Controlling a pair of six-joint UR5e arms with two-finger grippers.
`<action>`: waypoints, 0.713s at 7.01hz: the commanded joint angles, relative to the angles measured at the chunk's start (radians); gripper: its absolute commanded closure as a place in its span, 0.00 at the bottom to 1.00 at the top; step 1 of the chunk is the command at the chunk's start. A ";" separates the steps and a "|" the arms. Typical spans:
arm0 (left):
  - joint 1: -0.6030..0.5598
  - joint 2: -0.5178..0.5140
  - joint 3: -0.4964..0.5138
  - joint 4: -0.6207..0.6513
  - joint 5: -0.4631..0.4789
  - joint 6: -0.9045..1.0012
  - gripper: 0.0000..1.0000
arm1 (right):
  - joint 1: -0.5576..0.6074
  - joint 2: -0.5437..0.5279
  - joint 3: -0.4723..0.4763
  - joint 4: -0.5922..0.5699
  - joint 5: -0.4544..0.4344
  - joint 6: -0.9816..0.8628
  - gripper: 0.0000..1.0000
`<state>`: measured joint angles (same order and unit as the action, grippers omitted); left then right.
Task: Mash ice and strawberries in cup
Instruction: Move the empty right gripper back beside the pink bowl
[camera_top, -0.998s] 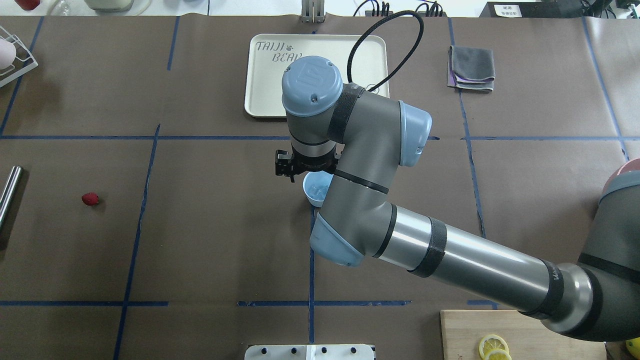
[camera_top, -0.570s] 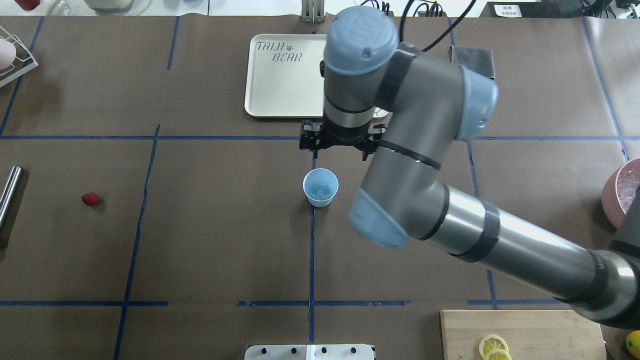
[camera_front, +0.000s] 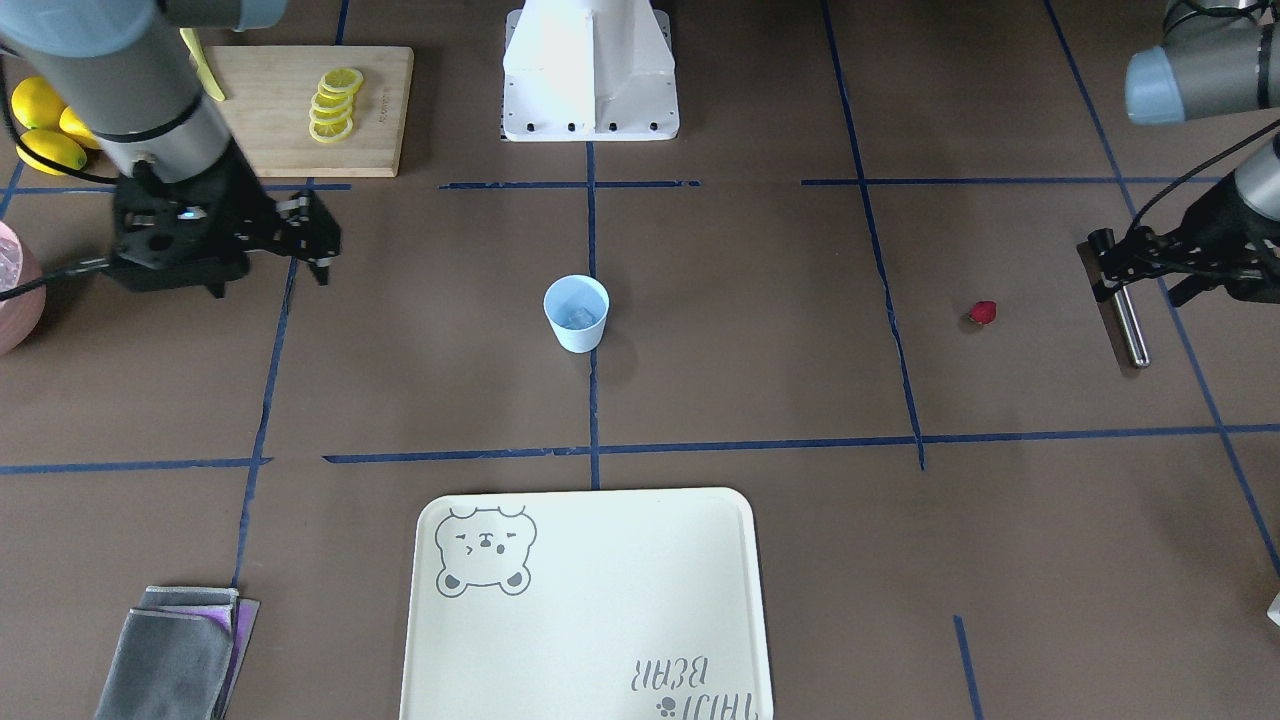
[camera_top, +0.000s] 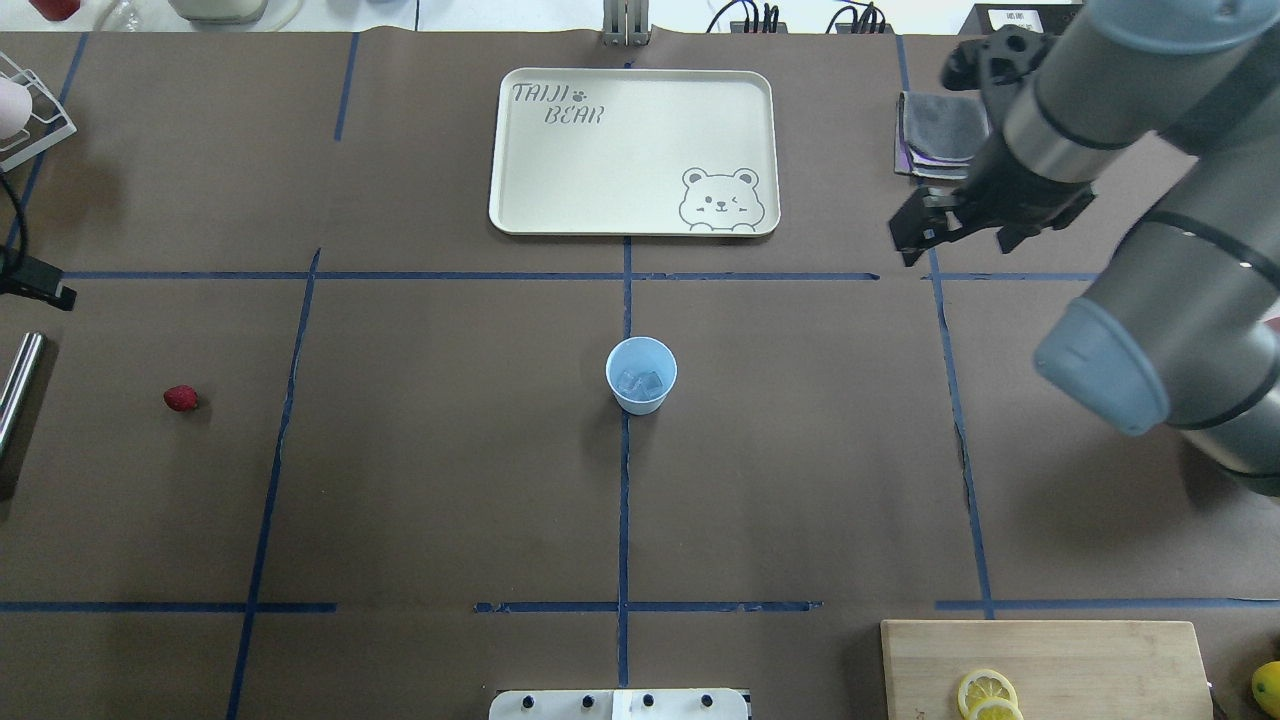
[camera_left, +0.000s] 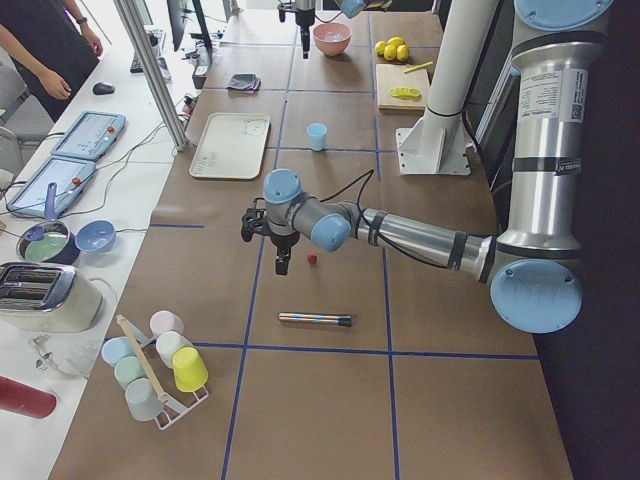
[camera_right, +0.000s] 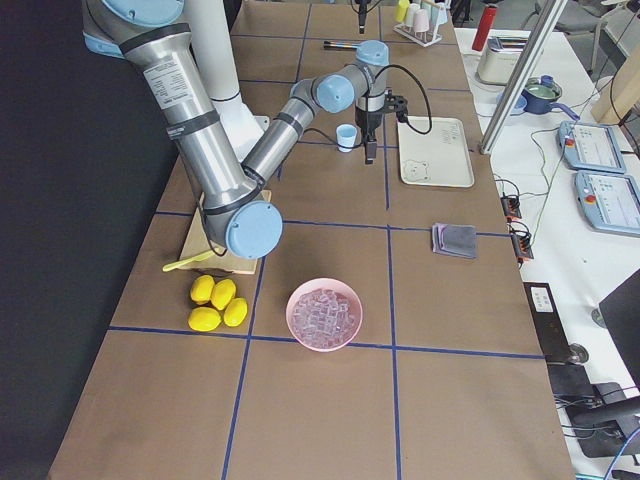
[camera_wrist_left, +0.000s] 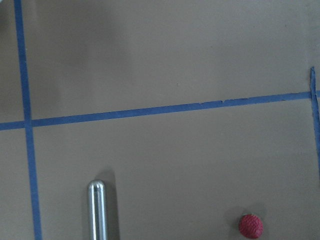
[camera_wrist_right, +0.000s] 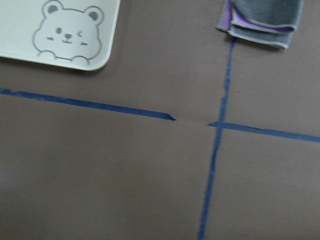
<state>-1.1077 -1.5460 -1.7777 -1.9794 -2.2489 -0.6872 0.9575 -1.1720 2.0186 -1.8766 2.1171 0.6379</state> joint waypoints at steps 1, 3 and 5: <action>0.222 0.023 -0.005 -0.153 0.189 -0.280 0.01 | 0.149 -0.165 0.022 0.016 0.061 -0.234 0.01; 0.310 0.023 -0.003 -0.182 0.255 -0.360 0.01 | 0.197 -0.263 0.020 0.121 0.104 -0.254 0.01; 0.342 0.023 0.017 -0.185 0.264 -0.364 0.02 | 0.202 -0.268 0.020 0.128 0.106 -0.251 0.01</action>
<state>-0.7858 -1.5233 -1.7684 -2.1612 -1.9924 -1.0434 1.1540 -1.4325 2.0386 -1.7575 2.2193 0.3876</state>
